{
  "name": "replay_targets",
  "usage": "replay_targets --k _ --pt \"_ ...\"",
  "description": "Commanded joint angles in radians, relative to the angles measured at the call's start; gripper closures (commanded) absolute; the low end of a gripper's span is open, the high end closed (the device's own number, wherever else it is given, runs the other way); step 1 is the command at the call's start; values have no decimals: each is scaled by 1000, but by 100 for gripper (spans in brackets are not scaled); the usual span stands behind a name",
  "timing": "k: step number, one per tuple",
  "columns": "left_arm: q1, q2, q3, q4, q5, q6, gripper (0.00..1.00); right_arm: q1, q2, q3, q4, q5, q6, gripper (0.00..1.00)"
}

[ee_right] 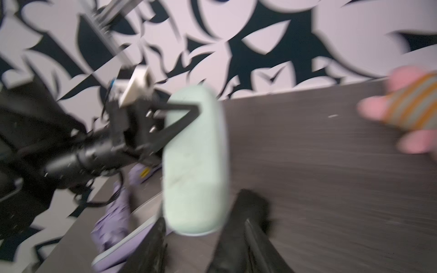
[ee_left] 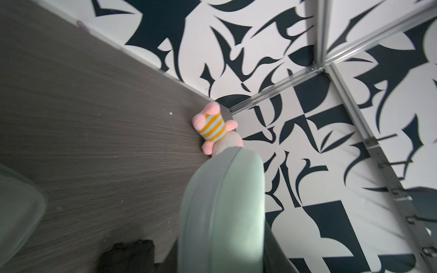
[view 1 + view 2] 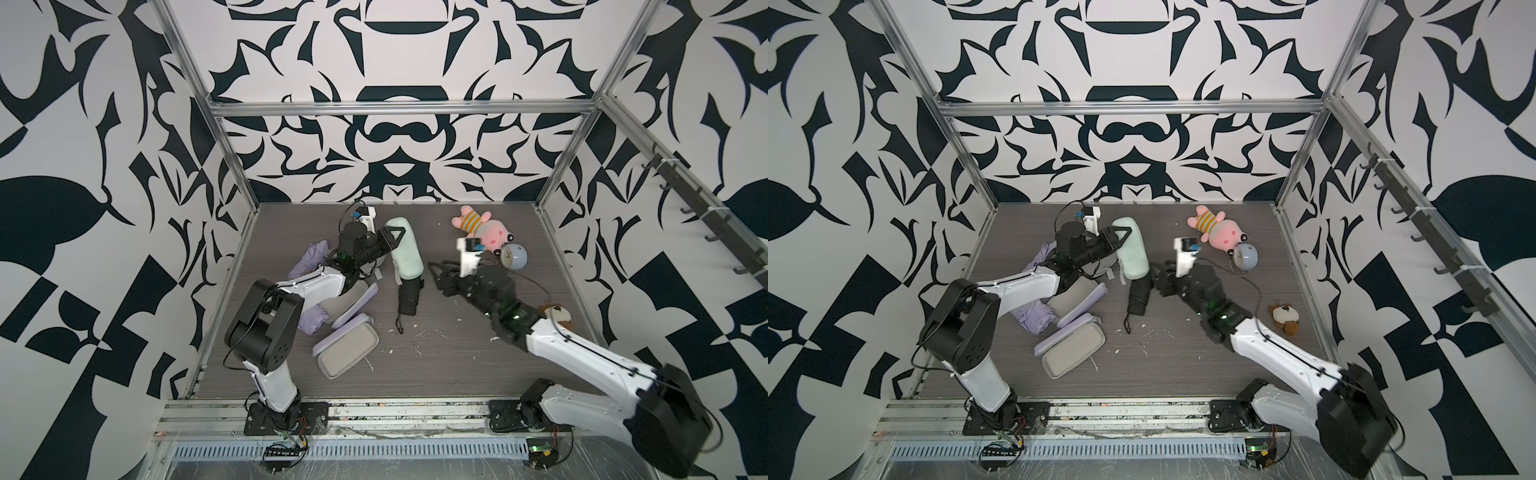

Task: Put umbrellas into zippered umbrella sleeves
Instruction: Place the umbrella sleeve at the center of the board.

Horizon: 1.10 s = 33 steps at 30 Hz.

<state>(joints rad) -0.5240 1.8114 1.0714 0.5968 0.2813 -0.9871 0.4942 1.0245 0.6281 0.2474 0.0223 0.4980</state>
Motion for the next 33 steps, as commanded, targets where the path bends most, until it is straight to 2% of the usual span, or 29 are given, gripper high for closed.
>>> replay_targets --k 1,5,10,12,15,16,17,18,19,22,23,31,33 --pt "-105 115 126 27 103 -95 94 -158 -64 26 -318 -18 20 45" --pt "-257 346 382 -42 108 -141 89 -279 -68 98 -431 11 2 45" --pt "-349 629 732 -232 98 -181 79 -305 -11 197 -501 69 -30 46" --pt "-373 715 824 -230 83 -213 69 -307 15 229 -518 68 -35 46" --pt "-378 808 950 -317 78 -209 58 -308 44 249 -531 66 -28 47" --pt "-376 823 978 -346 82 -198 51 -309 49 247 -530 63 -24 47" --pt "-372 826 999 -390 82 -176 41 -309 53 246 -531 60 -19 47" --pt "-370 820 1010 -434 79 -150 35 -308 55 246 -533 59 -14 47" --pt "-368 805 1017 -492 74 -106 29 -309 58 246 -537 60 -13 47" --pt "-360 732 1018 -695 17 48 4 -309 67 252 -552 64 -11 47" --pt "-354 699 1000 -733 5 90 0 -309 71 256 -559 66 -6 46" --pt "-280 372 755 -743 11 333 0 -309 118 289 -575 41 75 45" --pt "-260 283 721 -772 13 395 0 -309 133 281 -554 -2 121 45"
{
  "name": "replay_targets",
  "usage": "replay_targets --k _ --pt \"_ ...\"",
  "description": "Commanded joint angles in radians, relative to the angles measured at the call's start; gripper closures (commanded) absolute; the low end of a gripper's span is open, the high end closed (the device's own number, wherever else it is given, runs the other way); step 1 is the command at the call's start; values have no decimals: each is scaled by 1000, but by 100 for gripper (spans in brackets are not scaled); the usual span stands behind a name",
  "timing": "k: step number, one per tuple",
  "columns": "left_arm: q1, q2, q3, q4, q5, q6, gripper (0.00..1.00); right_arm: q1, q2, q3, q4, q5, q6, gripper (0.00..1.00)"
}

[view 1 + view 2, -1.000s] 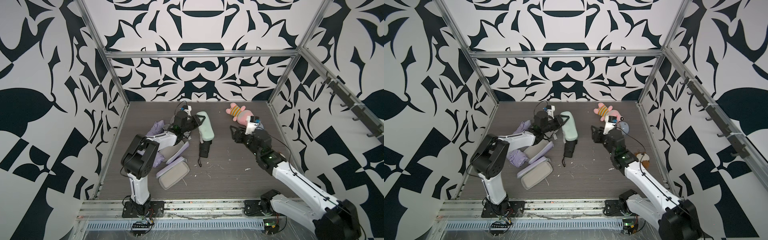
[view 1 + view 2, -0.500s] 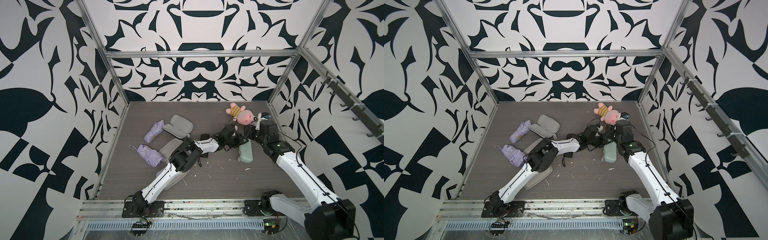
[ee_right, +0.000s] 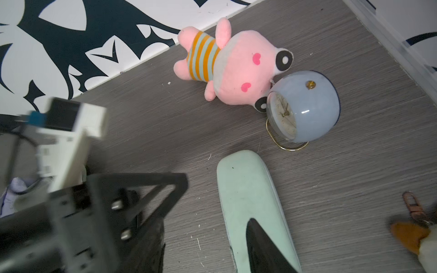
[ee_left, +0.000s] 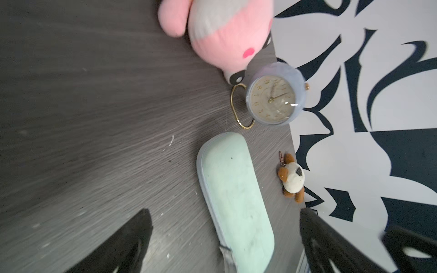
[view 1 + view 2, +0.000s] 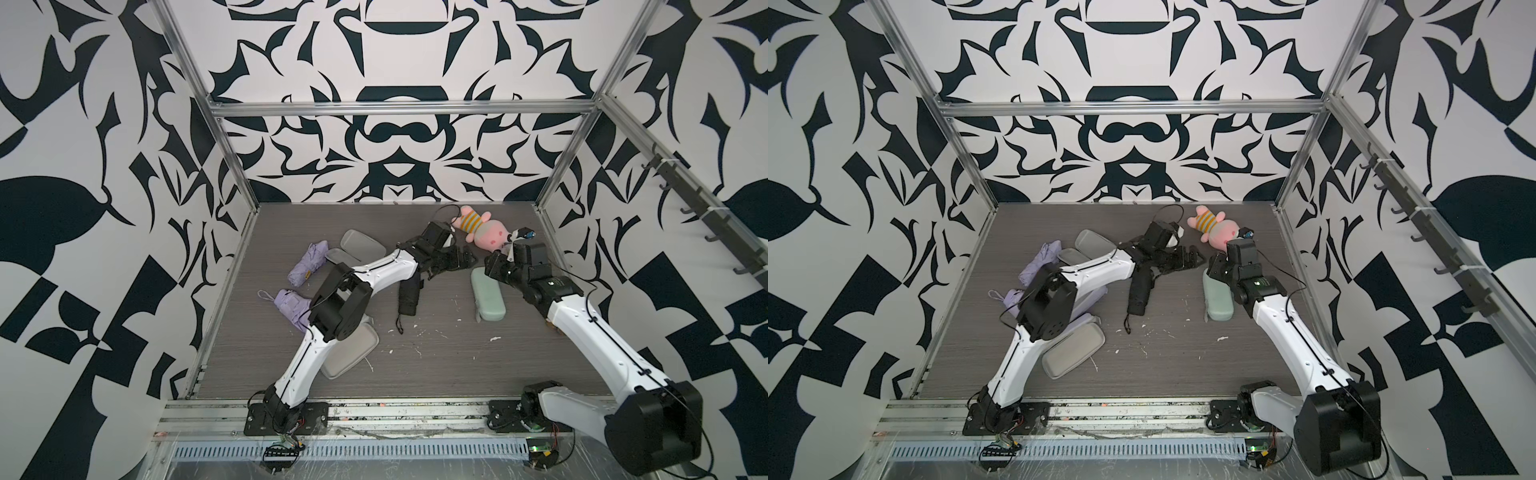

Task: Put umbrellas into zippered umbrella sleeves
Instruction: Place the umbrella sleeve at the center of the board, then pick up the umbrella sleeve at the center of the board.

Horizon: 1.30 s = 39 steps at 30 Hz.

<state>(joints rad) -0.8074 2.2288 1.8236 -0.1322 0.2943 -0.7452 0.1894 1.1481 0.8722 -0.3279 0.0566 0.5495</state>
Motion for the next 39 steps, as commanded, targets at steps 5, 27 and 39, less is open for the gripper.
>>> replay_targets --k 5,27,39 --pt "113 -440 -272 -141 -176 299 0 93 57 17 37 -94 131 49" --pt "638 -810 -767 -353 -158 174 10 590 754 509 -265 167 255 25" --pt "683 -444 -689 -77 -62 -59 28 531 896 625 -254 98 233 4"
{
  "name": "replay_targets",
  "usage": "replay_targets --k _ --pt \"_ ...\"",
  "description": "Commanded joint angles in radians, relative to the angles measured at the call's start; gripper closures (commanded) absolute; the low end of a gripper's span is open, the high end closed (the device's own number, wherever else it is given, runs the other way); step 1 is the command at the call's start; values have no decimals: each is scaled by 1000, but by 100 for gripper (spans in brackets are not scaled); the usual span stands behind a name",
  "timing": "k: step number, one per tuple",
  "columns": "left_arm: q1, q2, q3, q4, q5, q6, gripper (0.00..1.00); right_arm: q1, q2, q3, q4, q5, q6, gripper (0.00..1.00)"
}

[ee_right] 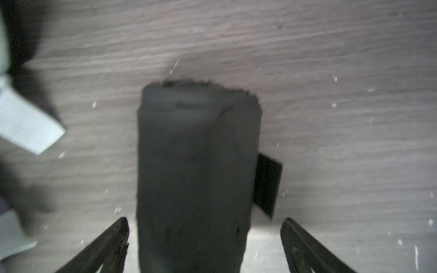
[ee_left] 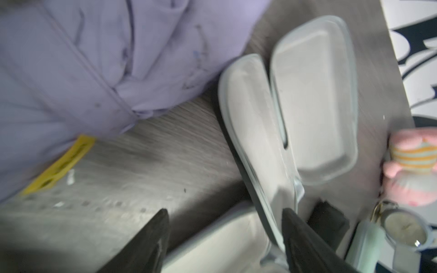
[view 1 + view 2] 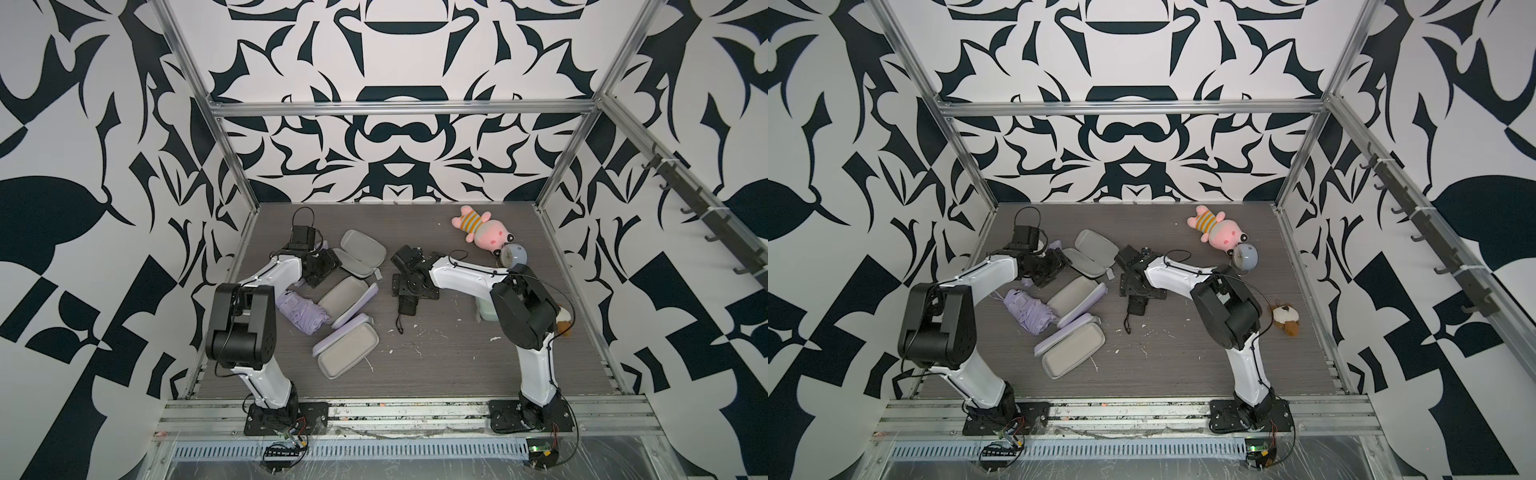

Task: Put umbrellas into zippered umbrella sleeves
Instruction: Pick up the umbrella sleeve at the center of the board, then pick up the umbrella from the center of the board.

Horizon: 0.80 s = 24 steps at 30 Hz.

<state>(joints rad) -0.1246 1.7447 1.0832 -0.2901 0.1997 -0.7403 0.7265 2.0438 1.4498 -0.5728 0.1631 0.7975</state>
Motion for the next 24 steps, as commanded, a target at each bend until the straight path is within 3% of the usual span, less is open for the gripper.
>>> replay_targets --k 1,10,17,20,24 --pt "0 66 64 87 30 -70 30 -7 10 54 -5 -6 -12 5" --pt "0 190 114 178 14 -118 57 -22 92 115 1 1 2 20" --pt "-1 232 172 234 64 -111 84 -59 27 35 77 -12 5 53" --pt "-1 213 209 218 72 -74 90 -84 -48 -38 166 -21 -14 68" --pt "-12 187 273 200 101 -52 99 -119 -176 -125 263 -15 -69 79"
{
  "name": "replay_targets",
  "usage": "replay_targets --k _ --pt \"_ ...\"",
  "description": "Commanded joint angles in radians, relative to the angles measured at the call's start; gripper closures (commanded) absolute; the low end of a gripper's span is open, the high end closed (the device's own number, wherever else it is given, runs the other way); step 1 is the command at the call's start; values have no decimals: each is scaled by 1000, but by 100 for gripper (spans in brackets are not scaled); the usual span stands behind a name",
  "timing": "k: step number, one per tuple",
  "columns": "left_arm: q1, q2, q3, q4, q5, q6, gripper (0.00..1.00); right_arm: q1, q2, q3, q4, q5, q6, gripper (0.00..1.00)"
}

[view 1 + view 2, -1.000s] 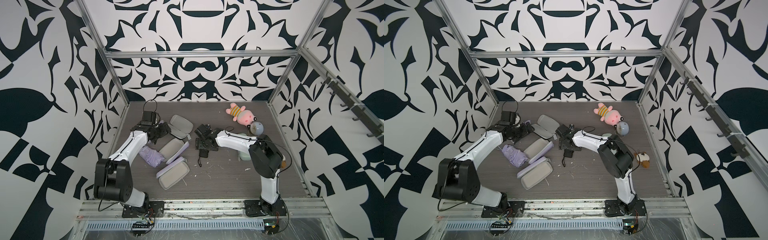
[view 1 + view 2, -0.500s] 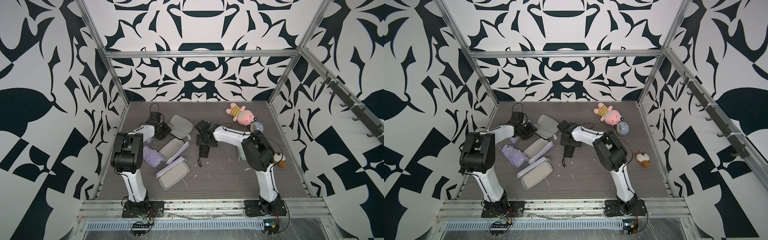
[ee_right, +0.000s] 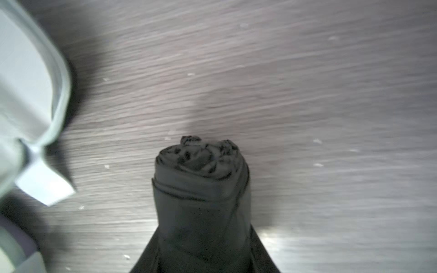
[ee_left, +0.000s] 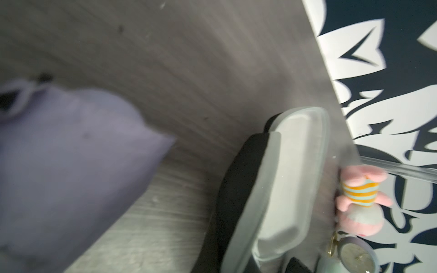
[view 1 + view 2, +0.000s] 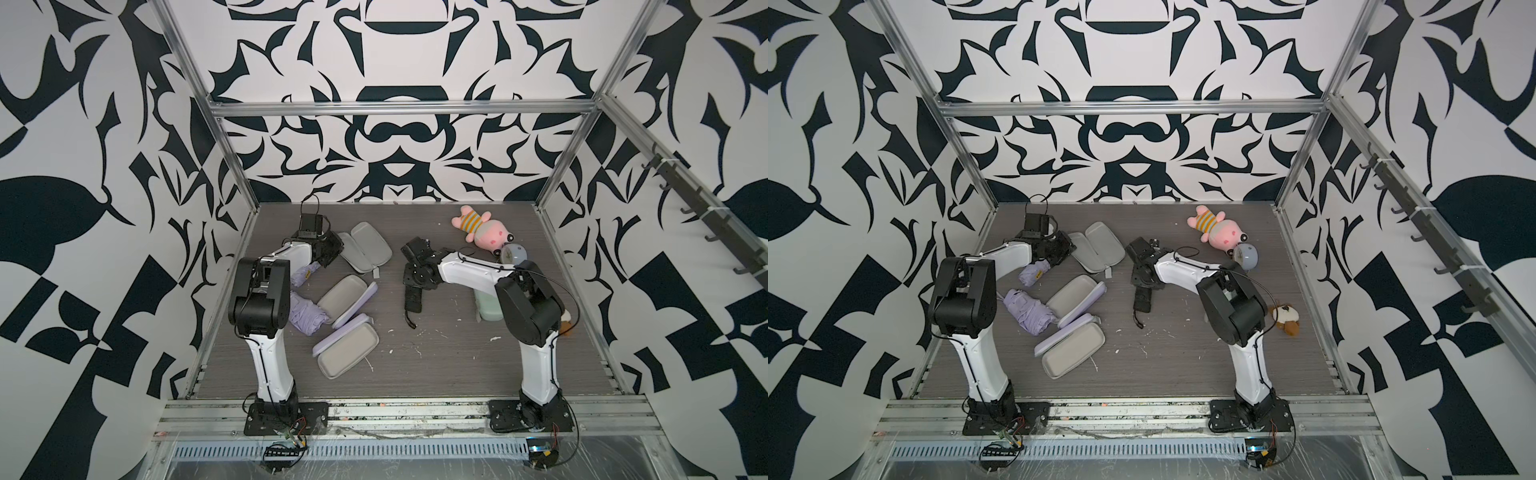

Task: Put umbrellas into zippered umbrella sleeves
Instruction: Pick up the umbrella from the center of the board, then place the umbrella in the umbrella sleeve.

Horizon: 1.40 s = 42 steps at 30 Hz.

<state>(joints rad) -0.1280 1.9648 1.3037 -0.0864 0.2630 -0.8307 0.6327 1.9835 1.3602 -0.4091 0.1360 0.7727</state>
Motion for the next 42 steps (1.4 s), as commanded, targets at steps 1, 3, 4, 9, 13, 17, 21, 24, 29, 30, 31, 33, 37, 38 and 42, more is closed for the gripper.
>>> replay_targets --k 1,3,4,9,13,17,21,24,29,30,31,33,37,38,42 --pt "-18 -40 76 -22 38 47 100 -33 -154 -59 120 22 -54 81" --pt "-51 -54 142 -97 24 75 100 -61 -258 -113 150 47 -74 86" --pt "-68 -62 168 -128 20 84 100 -74 -309 -135 159 97 -83 87" --pt "-232 -74 291 -294 -45 79 100 -112 -617 -251 234 307 -166 100" --pt "-367 -56 313 -368 -104 44 100 -112 -775 -297 330 462 -268 100" --pt "-477 -68 230 -330 -100 -51 100 -82 -800 -361 506 508 -319 100" --pt "-549 -126 30 -90 -69 -181 100 14 -720 -423 696 620 -357 100" --pt "-559 -153 -110 79 -61 -271 100 65 -631 -459 823 678 -364 100" --pt "-590 -178 -241 248 -83 -358 100 140 -486 -494 976 732 -371 100" --pt "-594 -175 -256 274 -82 -372 100 158 -464 -502 997 743 -380 100" --pt "-596 -172 -267 292 -81 -385 100 172 -448 -508 1009 757 -382 100" --pt "-595 -171 -291 327 -79 -403 100 194 -434 -525 997 765 -360 100" --pt "-590 -160 -307 367 -87 -412 100 224 -454 -550 867 747 -279 100" --pt "-590 -152 -310 383 -84 -416 100 228 -469 -563 825 731 -249 100" --pt "-588 -126 -320 436 -72 -420 100 233 -514 -610 695 639 -156 100"
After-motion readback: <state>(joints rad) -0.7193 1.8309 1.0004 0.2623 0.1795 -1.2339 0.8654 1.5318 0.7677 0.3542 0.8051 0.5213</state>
